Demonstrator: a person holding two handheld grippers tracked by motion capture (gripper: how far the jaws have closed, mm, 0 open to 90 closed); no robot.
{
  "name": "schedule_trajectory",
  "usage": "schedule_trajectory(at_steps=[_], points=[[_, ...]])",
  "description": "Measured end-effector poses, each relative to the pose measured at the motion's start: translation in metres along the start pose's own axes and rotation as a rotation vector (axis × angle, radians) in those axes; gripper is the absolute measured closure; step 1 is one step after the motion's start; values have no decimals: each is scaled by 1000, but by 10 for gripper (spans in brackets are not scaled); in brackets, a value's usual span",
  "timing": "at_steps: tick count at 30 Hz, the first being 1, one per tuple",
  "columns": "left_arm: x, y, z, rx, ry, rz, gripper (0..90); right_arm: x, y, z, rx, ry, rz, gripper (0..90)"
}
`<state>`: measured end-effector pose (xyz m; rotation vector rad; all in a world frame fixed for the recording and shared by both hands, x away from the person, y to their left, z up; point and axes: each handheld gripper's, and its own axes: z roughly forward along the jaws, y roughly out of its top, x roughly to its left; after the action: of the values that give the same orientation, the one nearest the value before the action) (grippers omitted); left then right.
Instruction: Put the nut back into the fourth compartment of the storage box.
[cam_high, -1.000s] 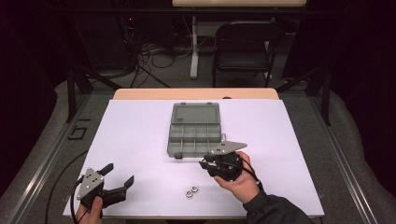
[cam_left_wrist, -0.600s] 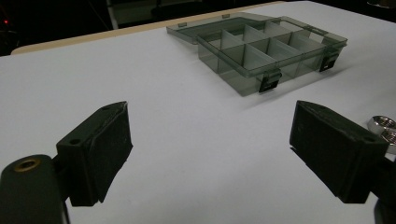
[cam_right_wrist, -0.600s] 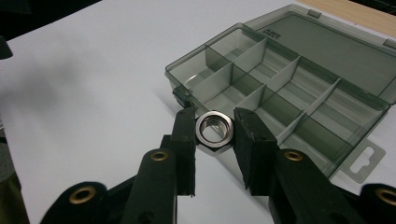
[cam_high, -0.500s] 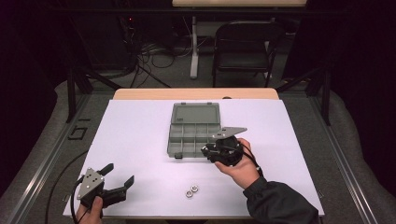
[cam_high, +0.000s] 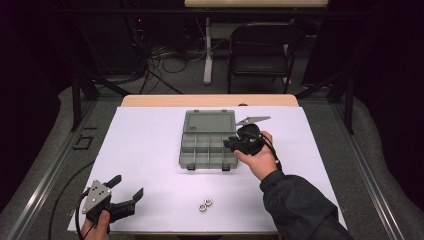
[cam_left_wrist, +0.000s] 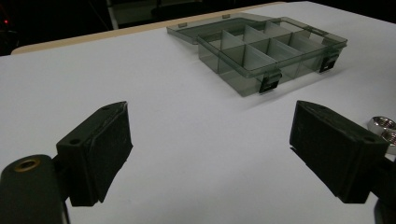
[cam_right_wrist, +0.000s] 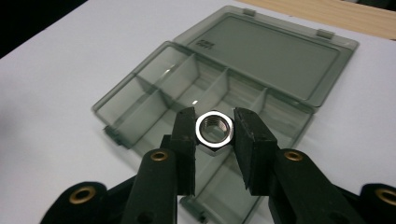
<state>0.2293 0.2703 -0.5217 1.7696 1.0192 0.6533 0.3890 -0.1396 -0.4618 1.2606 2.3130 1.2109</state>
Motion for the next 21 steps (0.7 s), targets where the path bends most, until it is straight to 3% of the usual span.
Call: schedule_trajectory(at_steps=[8, 21], points=[[0, 0, 0, -1, -2, 0, 128, -19, 8, 20, 15, -105, 26, 703], [0, 0, 0, -3, -6, -1, 128, -24, 4, 50, 62, -154, 33, 703]])
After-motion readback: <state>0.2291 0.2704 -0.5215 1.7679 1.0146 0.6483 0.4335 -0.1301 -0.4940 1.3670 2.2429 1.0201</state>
